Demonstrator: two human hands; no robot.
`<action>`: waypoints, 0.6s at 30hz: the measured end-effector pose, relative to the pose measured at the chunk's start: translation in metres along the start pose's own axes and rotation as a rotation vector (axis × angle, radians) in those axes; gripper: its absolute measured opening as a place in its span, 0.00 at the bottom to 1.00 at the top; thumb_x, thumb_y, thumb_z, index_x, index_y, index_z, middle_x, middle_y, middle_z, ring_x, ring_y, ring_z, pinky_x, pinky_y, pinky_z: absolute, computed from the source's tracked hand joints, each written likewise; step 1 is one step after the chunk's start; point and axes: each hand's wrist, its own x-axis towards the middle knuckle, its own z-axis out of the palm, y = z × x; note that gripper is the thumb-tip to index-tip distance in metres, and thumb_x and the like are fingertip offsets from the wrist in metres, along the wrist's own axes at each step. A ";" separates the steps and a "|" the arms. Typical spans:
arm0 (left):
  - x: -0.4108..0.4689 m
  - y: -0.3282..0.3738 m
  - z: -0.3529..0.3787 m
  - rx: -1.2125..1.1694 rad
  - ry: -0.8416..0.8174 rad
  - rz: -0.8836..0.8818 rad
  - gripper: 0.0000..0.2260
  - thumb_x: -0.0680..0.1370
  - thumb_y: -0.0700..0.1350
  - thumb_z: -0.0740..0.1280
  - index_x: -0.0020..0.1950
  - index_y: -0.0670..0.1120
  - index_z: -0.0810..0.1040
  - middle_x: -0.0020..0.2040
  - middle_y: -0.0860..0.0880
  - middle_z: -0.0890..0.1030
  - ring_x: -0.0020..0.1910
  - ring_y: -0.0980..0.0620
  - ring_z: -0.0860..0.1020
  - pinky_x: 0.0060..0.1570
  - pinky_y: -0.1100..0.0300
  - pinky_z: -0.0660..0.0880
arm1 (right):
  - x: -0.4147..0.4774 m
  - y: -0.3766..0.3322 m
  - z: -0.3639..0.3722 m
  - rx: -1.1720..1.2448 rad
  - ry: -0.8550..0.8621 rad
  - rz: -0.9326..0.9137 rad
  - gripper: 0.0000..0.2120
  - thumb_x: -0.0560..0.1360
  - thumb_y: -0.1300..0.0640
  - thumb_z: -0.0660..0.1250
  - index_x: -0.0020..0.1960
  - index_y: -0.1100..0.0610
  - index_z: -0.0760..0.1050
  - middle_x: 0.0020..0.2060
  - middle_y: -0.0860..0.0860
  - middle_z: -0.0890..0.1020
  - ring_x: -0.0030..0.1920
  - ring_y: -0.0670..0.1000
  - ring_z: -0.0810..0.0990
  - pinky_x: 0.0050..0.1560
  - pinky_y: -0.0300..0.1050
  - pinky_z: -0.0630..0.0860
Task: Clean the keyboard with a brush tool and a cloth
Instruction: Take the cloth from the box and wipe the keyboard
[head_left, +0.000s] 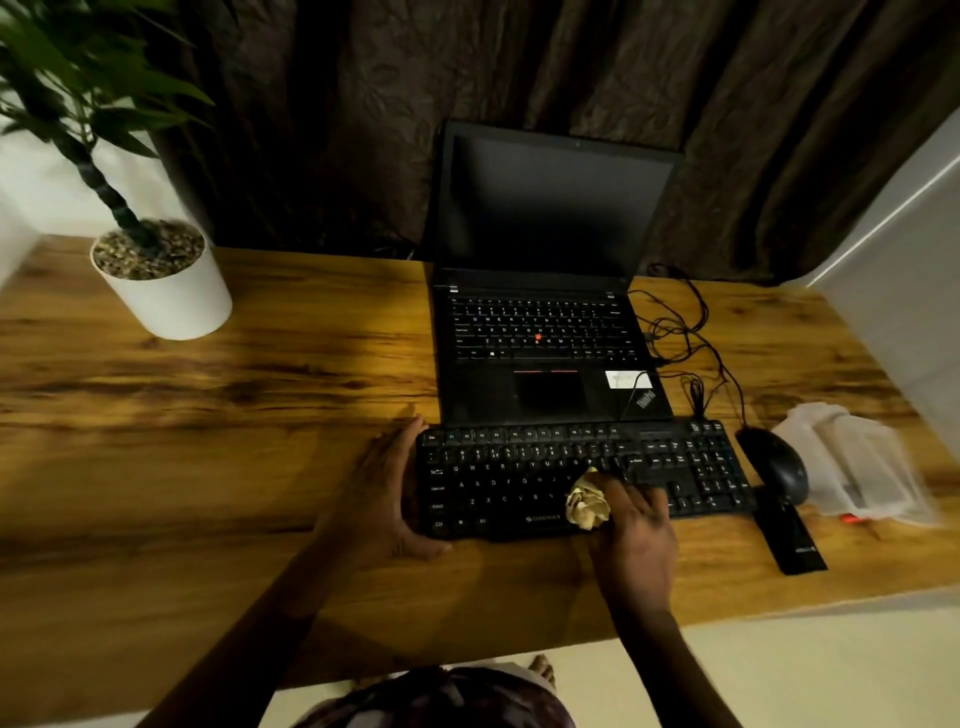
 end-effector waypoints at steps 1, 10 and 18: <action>0.000 0.000 0.000 0.002 0.003 0.001 0.66 0.53 0.71 0.77 0.81 0.55 0.42 0.80 0.51 0.56 0.77 0.51 0.55 0.75 0.49 0.59 | 0.000 -0.003 0.001 -0.005 -0.003 0.009 0.30 0.58 0.70 0.78 0.57 0.53 0.79 0.46 0.51 0.85 0.49 0.53 0.71 0.35 0.42 0.67; -0.002 0.000 0.000 0.021 0.013 0.019 0.66 0.54 0.71 0.76 0.80 0.55 0.42 0.80 0.53 0.53 0.77 0.55 0.52 0.76 0.51 0.57 | -0.005 -0.024 0.014 0.042 0.002 -0.071 0.29 0.57 0.70 0.79 0.56 0.52 0.81 0.46 0.49 0.85 0.47 0.54 0.77 0.33 0.42 0.73; -0.001 0.004 -0.002 0.017 0.021 0.030 0.65 0.55 0.69 0.78 0.81 0.53 0.43 0.80 0.52 0.54 0.75 0.59 0.51 0.76 0.53 0.56 | -0.007 -0.037 0.021 0.089 -0.006 -0.200 0.23 0.61 0.67 0.78 0.54 0.53 0.82 0.49 0.48 0.85 0.47 0.51 0.76 0.35 0.40 0.72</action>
